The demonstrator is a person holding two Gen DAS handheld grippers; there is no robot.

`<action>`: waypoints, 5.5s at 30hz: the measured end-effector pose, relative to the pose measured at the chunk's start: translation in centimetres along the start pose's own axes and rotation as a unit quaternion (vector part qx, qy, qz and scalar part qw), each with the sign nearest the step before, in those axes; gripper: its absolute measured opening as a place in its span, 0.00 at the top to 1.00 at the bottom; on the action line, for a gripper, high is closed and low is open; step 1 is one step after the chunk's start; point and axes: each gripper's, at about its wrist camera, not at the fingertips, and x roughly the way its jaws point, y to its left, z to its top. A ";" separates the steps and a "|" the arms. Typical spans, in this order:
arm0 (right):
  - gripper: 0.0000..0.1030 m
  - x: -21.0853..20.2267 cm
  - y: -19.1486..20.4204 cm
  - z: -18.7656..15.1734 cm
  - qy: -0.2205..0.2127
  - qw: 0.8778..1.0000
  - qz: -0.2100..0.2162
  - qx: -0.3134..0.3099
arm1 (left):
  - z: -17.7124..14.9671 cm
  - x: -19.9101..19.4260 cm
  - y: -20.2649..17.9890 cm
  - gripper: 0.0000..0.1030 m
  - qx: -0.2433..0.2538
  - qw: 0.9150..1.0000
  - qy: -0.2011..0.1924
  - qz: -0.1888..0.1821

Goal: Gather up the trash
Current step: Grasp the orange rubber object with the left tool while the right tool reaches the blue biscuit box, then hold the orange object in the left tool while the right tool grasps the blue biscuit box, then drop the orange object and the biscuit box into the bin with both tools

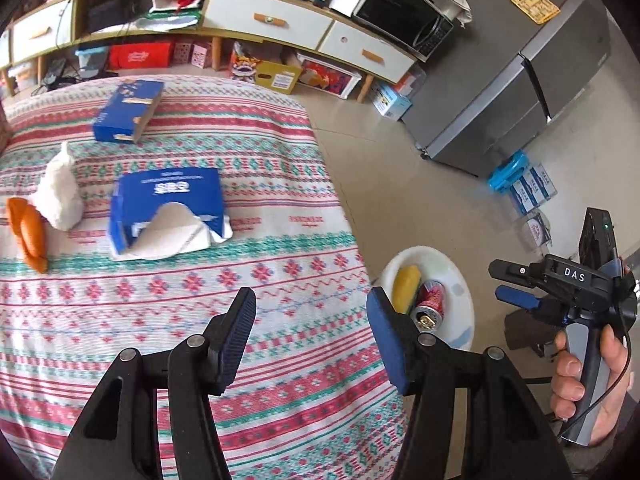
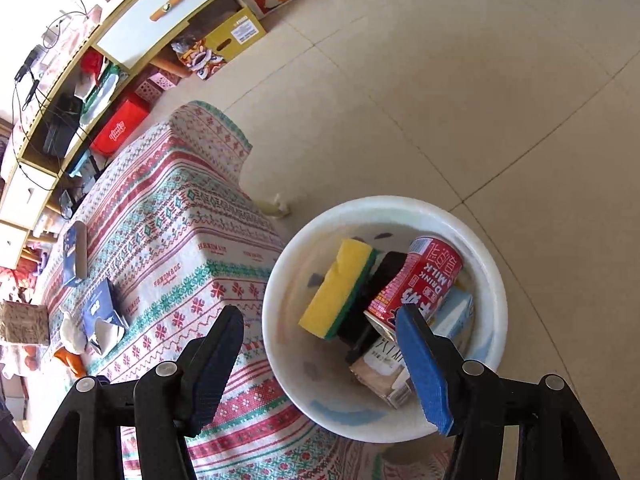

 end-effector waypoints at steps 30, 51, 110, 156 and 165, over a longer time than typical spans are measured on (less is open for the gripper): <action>0.27 9.6 18.5 -5.7 0.075 0.981 0.054 -0.171 | 3.2 -3.2 20.0 0.30 -0.146 0.983 -0.026 0.111; 0.41 16.9 25.6 -4.7 0.044 0.981 0.014 -0.189 | 2.8 -2.3 22.2 0.86 -0.161 0.983 -0.005 0.089; 0.70 -3.3 4.5 -2.7 -0.091 0.986 -0.041 -0.132 | -2.9 -6.1 -3.0 0.86 0.106 0.993 -0.043 -0.002; 0.46 -1.4 -6.2 0.0 -0.032 0.996 -0.083 0.008 | -2.1 14.7 -20.0 0.61 0.175 0.977 0.105 -0.065; 0.46 -1.2 -5.5 0.5 -0.039 0.996 -0.076 0.010 | -1.6 11.3 -15.7 0.57 0.115 0.985 0.097 -0.084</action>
